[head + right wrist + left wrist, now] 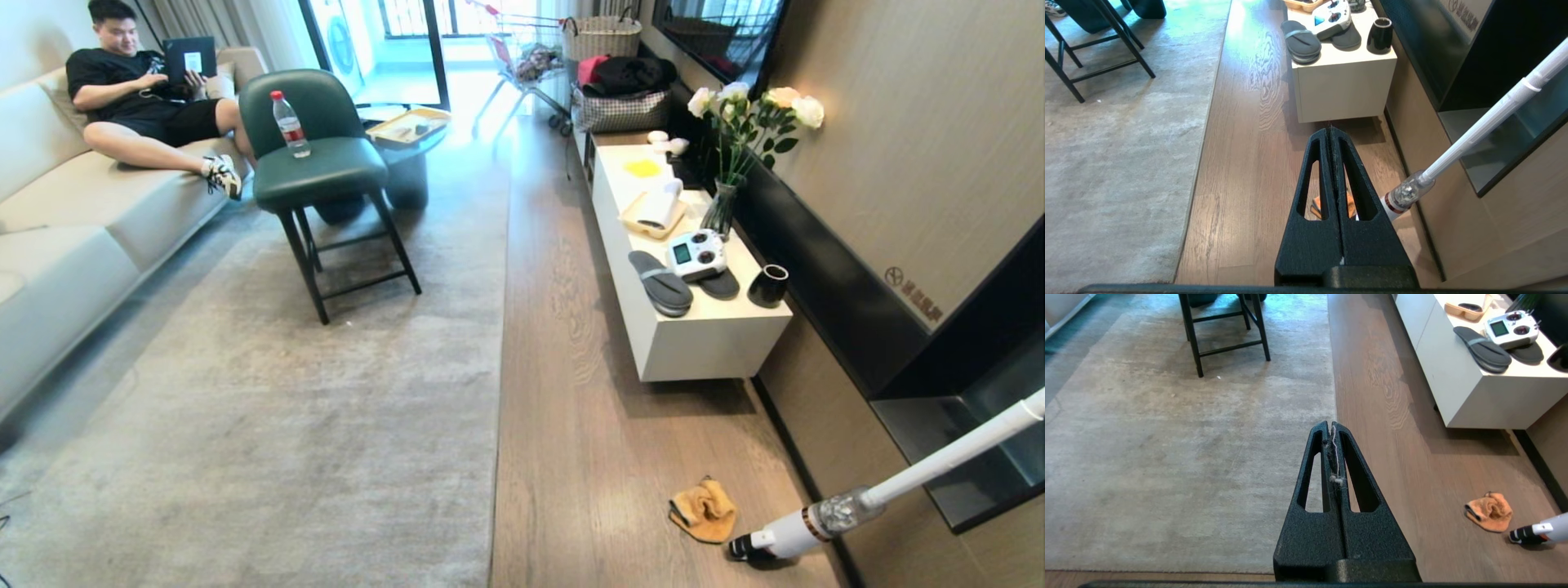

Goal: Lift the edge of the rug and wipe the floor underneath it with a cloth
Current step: Pick up the rag

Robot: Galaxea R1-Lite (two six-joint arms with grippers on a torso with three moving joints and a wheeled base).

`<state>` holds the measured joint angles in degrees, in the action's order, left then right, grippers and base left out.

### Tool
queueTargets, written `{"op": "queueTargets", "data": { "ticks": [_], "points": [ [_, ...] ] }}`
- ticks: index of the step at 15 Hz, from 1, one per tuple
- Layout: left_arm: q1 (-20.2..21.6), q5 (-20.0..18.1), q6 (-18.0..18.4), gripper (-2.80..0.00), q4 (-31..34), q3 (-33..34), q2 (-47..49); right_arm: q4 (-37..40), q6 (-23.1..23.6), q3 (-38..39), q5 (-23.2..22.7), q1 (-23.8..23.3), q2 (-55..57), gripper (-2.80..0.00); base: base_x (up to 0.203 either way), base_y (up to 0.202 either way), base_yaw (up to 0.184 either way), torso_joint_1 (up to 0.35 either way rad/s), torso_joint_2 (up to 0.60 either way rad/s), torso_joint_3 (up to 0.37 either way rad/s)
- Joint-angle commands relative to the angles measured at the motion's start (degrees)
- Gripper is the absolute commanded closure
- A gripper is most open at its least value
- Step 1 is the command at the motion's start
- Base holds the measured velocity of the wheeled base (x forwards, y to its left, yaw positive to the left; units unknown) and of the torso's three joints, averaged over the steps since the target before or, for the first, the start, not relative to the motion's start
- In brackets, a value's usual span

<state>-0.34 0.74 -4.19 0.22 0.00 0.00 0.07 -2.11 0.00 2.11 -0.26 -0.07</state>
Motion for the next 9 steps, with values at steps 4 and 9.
{"op": "queueTargets", "data": {
  "ticks": [4, 9],
  "points": [
    [0.0, 0.0, 0.0, 0.0, 0.0, 0.0, 0.0, 0.0, 0.0, 0.0, 0.0, 0.0, 0.1, 0.0, 0.0, 0.0, 0.0, -0.188, 0.55, 0.348],
    [0.0, 0.0, 0.0, 0.0, 0.0, 0.0, 0.0, 0.0, 0.0, 0.0, 0.0, 0.0, 0.1, 0.0, 0.0, 0.0, 0.0, -0.158, 0.52, 0.354]
  ]
}}
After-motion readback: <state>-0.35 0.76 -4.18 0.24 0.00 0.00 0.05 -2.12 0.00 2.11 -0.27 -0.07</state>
